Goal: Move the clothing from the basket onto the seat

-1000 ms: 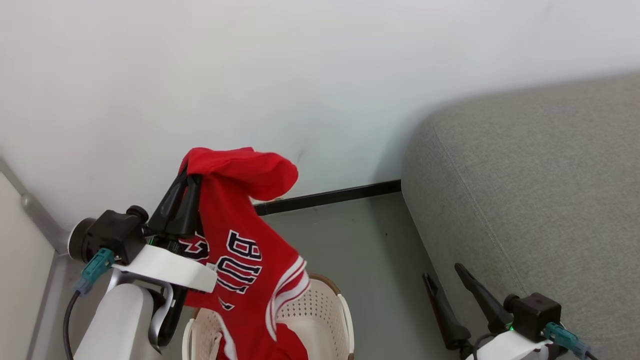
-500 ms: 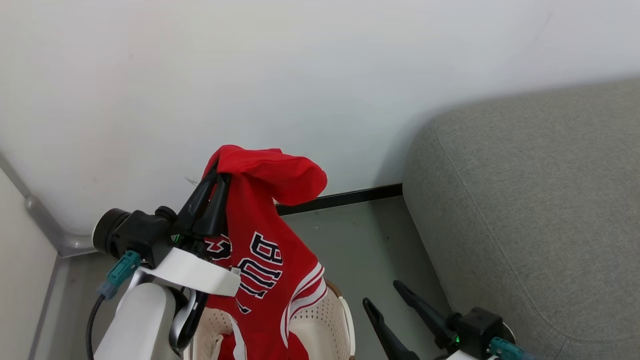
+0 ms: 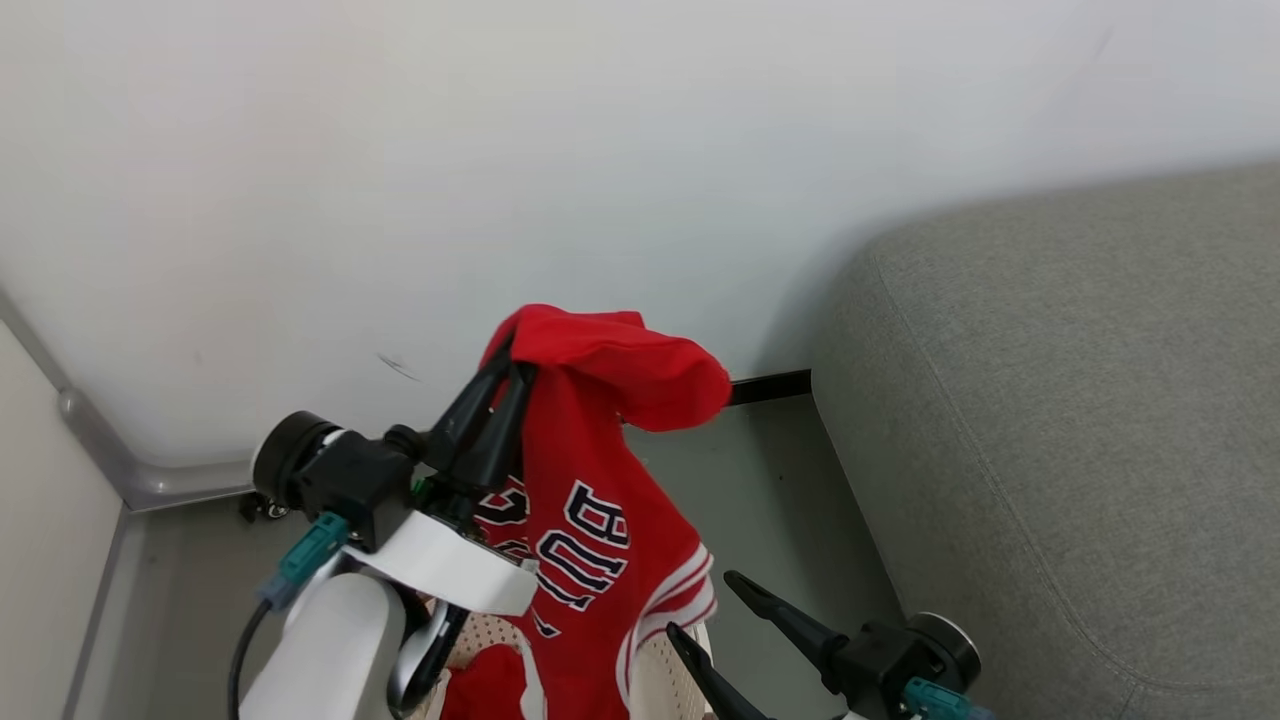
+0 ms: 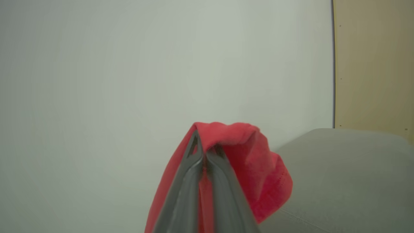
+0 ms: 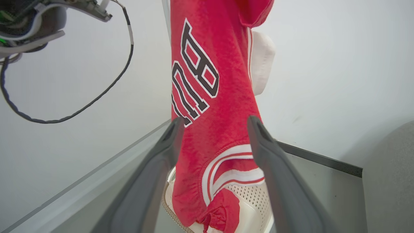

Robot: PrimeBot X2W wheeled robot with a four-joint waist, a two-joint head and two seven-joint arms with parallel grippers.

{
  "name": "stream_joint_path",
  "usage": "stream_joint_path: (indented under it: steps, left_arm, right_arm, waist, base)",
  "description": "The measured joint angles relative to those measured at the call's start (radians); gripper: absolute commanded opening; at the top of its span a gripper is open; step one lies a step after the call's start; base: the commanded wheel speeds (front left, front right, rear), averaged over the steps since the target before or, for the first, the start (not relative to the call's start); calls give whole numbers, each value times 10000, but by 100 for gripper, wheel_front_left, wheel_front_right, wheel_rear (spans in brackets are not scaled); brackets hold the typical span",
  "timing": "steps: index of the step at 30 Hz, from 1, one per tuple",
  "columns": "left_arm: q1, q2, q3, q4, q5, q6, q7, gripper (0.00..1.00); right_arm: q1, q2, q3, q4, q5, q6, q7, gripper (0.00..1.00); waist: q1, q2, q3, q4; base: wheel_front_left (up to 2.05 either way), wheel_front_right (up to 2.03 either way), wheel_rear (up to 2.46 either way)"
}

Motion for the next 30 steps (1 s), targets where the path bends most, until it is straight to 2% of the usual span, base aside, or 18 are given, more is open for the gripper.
stream_joint_path:
  steps: [20, 30]
  left_arm:
    - [-149, -113, -1513, -360, 0, -48, 0, 0]
    - [-346, -159, -2295, -516, -27, -75, 0, 0]
  right_arm:
    - [-470, -56, 196, 669, 38, 0, 0, 100]
    - [-1001, -63, 270, 1202, -347, 0, 0, 100]
  waist:
    - [0, 0, 29, 274]
    - [1, 0, 4, 394]
  base:
    - [0, 0, 0]
    - [0, 0, 0]
